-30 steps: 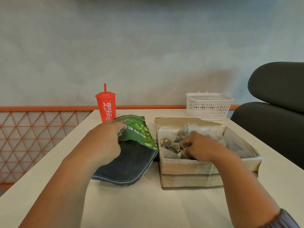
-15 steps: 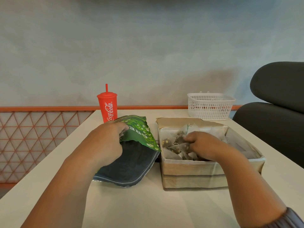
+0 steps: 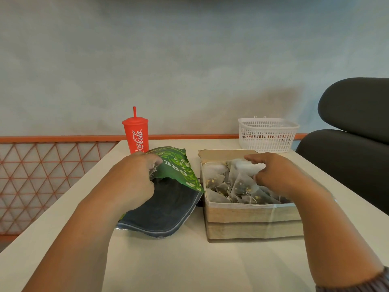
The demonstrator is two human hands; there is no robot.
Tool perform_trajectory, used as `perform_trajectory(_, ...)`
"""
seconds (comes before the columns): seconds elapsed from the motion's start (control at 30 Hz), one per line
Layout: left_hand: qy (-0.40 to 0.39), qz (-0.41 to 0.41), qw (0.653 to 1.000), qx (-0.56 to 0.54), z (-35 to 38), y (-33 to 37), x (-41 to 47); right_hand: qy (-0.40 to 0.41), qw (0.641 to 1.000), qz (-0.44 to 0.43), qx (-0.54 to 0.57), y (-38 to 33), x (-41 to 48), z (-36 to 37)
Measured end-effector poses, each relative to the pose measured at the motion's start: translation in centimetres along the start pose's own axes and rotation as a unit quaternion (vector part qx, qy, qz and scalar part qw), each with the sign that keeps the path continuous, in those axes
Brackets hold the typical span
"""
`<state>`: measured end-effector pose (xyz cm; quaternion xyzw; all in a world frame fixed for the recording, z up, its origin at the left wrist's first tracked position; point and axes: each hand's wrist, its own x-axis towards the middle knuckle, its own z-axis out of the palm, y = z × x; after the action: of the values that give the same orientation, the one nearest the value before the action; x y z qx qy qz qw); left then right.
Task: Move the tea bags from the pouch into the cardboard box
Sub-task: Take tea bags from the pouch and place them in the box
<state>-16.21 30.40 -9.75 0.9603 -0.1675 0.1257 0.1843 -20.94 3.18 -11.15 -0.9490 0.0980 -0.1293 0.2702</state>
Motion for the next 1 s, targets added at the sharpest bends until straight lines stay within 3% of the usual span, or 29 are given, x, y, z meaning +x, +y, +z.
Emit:
perform_trajectory(0.07,-0.003,-0.002,1.000,0.002,0.0,0.0,0.0,-0.018,1.000,0.007,-0.003,0.2,-0.2,-0.3)
perform_trajectory(0.23,-0.010,-0.001,1.000,0.002,0.0,0.0,-0.2,-0.190,0.979,0.024,-0.063,-0.2,-0.7,0.3)
perform_trajectory(0.57,0.007,-0.009,1.000,-0.021,-0.2,0.2,-0.1,-0.068,0.978,0.080,-0.180,-0.9,0.5,0.3)
perform_trajectory(0.7,0.028,-0.001,0.999,-0.042,-0.3,0.1,-0.1,-0.024,0.986,0.067,-0.154,-1.1,0.5,-0.4)
perform_trajectory(0.83,0.038,0.002,0.998,-0.046,-0.3,0.2,-0.1,-0.129,0.990,-0.009,-0.055,-1.0,-0.7,0.3)
perform_trajectory(1.0,0.061,0.003,0.996,-0.064,-0.3,0.4,-0.1,-0.127,0.988,0.012,-0.082,-0.1,0.2,1.5)
